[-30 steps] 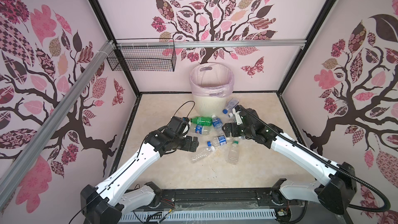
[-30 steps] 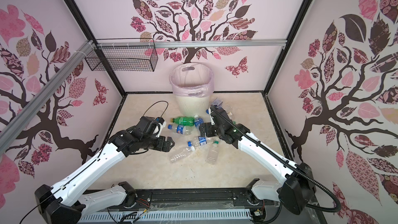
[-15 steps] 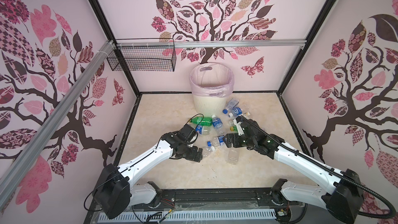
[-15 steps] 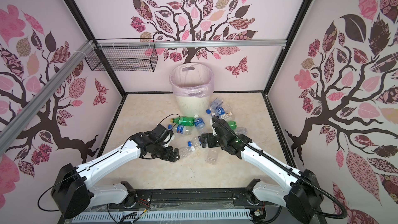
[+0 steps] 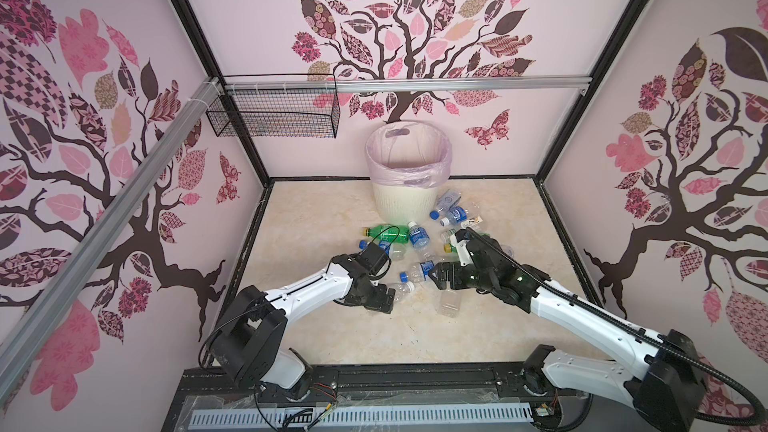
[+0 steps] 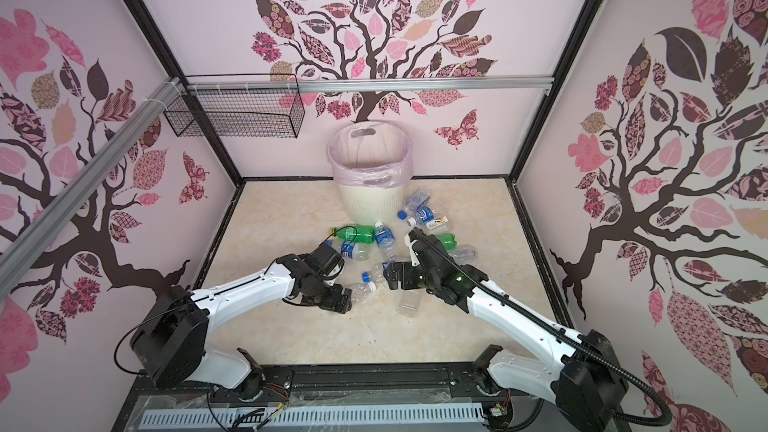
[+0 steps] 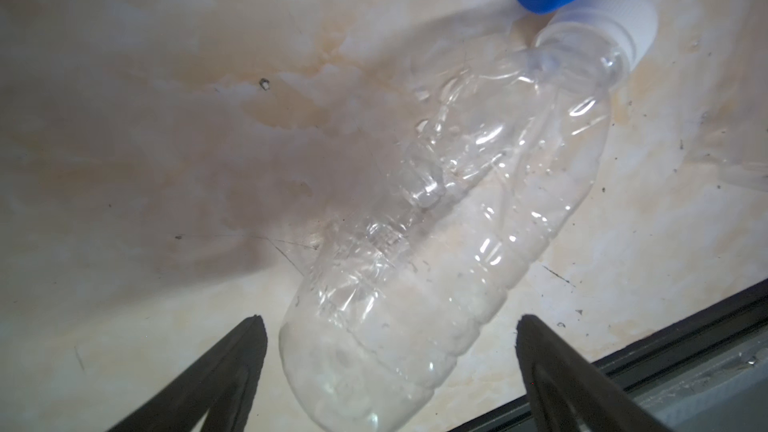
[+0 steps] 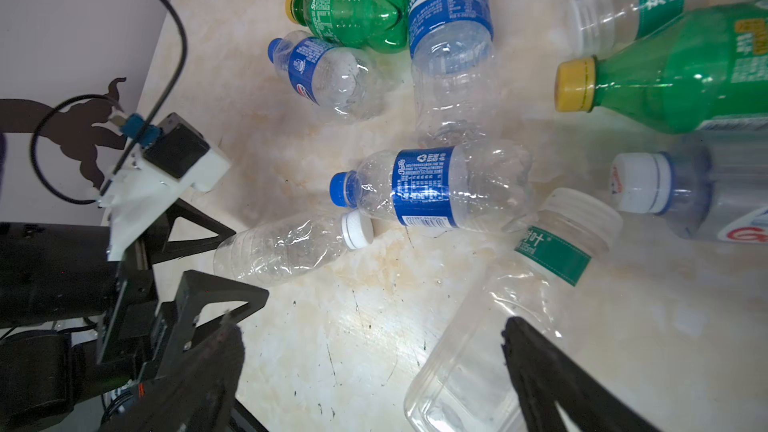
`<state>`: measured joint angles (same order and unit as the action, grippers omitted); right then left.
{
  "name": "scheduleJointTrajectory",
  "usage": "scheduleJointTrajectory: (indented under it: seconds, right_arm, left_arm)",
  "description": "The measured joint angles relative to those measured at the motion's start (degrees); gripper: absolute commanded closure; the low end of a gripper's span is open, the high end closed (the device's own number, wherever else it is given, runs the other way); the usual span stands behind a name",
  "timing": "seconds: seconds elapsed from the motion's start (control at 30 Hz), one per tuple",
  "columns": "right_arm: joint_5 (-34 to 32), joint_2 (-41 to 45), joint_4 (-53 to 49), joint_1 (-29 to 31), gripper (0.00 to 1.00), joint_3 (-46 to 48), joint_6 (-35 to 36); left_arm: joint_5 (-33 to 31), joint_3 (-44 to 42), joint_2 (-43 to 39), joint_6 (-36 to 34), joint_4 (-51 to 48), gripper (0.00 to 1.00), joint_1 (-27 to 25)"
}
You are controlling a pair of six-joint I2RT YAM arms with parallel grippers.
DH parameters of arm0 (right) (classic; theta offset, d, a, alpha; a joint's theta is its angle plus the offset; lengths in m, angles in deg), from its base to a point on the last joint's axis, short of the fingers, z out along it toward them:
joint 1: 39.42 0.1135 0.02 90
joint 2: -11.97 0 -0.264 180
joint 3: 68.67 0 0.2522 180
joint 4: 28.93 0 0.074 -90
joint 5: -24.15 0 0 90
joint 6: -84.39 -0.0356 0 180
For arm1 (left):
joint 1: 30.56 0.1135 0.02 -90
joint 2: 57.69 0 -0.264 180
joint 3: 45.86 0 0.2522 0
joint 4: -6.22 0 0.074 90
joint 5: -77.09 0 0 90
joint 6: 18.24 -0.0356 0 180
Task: Throw the plastic bottles in the bin
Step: 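Lower both grippers back toward the bottles nearer the robot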
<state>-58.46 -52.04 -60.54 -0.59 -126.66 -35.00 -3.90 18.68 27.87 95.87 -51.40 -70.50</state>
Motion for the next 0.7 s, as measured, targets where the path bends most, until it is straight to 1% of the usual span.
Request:
scheduleJointTrajectory:
  seconds: [0.27,0.37,0.57,0.7]
  right_arm:
    - [2.14,0.00,2.43,1.29,0.00,2.93,-0.02]
    - [2.54,0.00,2.40,1.42,0.00,3.87,-0.24]
    - [2.82,0.00,3.45,1.51,0.00,4.17,-1.11]
    - [2.75,0.00,3.96,1.51,0.00,4.17,-1.77]
  left_arm:
    - [-1.20,0.04,3.17,-0.07,1.25,0.05,-0.90]
    - [-1.40,0.07,3.19,-0.13,1.42,0.08,-0.94]
    - [-1.20,0.07,3.19,-0.24,1.86,0.19,-0.98]
    - [-0.59,0.07,3.19,-0.22,2.25,0.22,-1.36]
